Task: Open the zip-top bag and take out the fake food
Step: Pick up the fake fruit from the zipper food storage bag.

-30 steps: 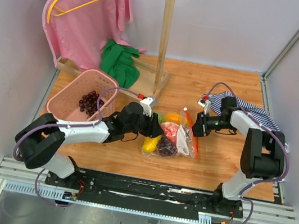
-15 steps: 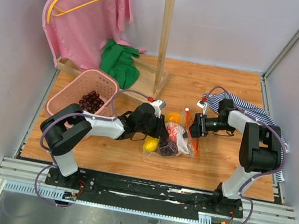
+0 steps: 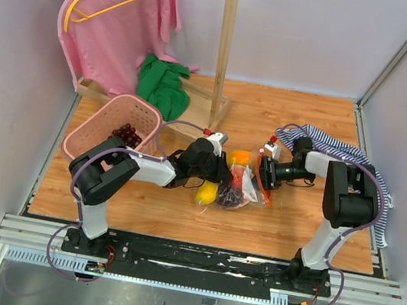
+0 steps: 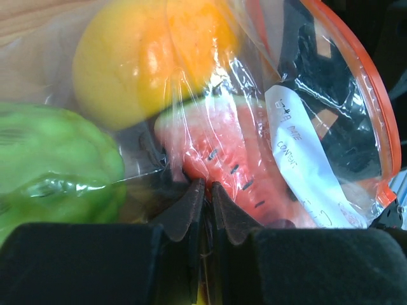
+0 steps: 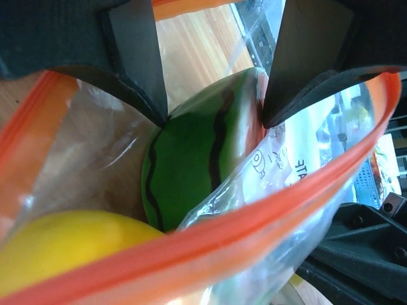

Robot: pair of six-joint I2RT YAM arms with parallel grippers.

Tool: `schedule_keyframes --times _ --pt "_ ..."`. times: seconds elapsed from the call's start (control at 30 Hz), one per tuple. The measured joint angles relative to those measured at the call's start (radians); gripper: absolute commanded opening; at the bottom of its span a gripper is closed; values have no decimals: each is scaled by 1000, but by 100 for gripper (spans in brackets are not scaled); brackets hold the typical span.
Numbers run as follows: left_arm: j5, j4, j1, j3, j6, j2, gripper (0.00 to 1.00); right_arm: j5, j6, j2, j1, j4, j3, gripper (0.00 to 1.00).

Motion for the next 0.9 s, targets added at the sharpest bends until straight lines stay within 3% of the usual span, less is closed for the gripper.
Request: schedule_keyframes --times 0.17,0.37,0.5,0.57,0.6,0.63,0.9 --pt "7 17 7 0 -8 7 14 20 43 11 29 19 4 74" --pt "6 55 8 -10 -17 11 16 18 95 9 27 24 6 71" --pt "17 103 8 -29 -39 11 14 19 121 8 25 41 0 73" --pt "21 120 8 -35 -48 11 13 18 134 8 25 43 0 86" --pt "22 127 8 -39 -55 11 12 13 142 8 24 42 0 97" --pt "22 132 8 -43 -58 11 12 9 149 5 24 40 0 99" --pt "76 239 8 -174 -126 -4 10 -17 175 -36 5 114 -34 99"
